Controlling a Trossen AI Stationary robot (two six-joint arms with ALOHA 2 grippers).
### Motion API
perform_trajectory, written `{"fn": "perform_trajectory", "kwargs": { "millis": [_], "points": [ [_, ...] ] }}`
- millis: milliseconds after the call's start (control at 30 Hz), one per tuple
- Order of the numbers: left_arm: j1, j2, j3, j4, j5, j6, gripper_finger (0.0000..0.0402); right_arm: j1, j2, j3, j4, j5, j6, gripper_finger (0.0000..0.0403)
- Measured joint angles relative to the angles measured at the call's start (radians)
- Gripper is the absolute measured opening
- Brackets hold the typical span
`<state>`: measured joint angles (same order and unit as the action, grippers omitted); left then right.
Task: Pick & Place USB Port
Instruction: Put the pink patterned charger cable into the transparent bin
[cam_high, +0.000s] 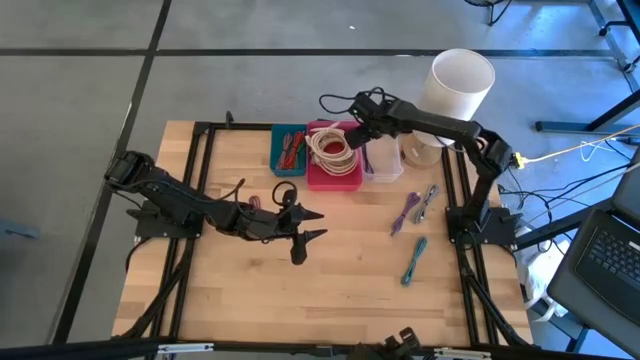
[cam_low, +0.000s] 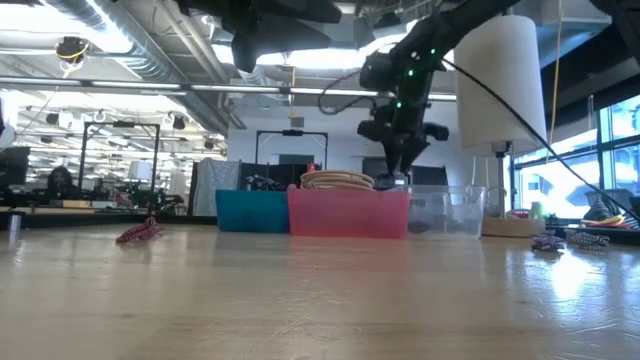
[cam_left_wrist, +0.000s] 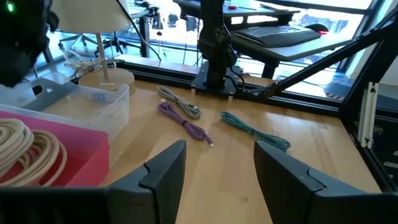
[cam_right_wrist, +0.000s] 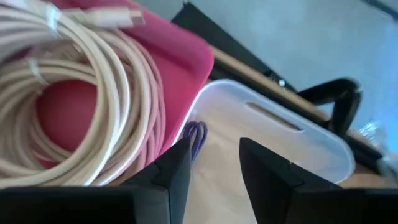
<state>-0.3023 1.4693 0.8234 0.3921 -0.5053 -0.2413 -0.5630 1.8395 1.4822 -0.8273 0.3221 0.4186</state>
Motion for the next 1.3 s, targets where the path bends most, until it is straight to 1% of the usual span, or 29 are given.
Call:
{"fn": "perform_trajectory", "kwargs": {
  "millis": [133,233,333,500,667,800,900,1067,1233,1300],
  "points": [
    [0.0,-0.001,0.0,-0.029,-0.007,-0.004,0.0182,0.031,-0.047,0.0,-0.015,0.004,-0.014,0.0141],
    [0.0,-0.026,-0.001,-0.14,-0.024,-0.037,0.0182,0.09,-0.072,0.0,-0.035,0.005,-0.045,0.0141],
    [0.0,-0.072,-0.001,-0.355,-0.025,-0.102,0.0182,0.166,-0.093,0.0,-0.075,0.042,-0.064,0.0141],
    [-0.013,-0.165,-0.001,-0.707,0.007,-0.234,0.0182,0.303,-0.139,0.0,-0.163,0.131,-0.069,0.014],
    [-0.049,-0.226,-0.001,-0.97,0.035,-0.295,0.0182,0.435,-0.215,0.0,-0.233,0.165,-0.011,0.0133],
    [-0.086,-0.237,-0.001,-1.077,0.063,-0.202,0.0182,0.532,-0.283,0.0,-0.252,0.168,0.016,0.0127],
    [-0.105,-0.236,-0.001,-1.112,0.065,-0.103,0.0182,0.595,-0.33,0.0,-0.243,0.171,0.02,0.0125],
    [-0.108,-0.225,-0.001,-1.185,0.105,-0.017,0.0182,0.707,-0.392,0.0,-0.24,0.173,0.045,0.0125],
    [-0.103,-0.181,0.001,-1.189,0.096,0.204,0.0182,0.806,-0.424,0.0,-0.236,0.175,0.075,0.0125],
    [-0.09,-0.149,0.001,-1.219,0.092,0.301,0.0182,0.835,-0.429,0.0,-0.236,0.177,0.094,0.0125]
  ]
}}
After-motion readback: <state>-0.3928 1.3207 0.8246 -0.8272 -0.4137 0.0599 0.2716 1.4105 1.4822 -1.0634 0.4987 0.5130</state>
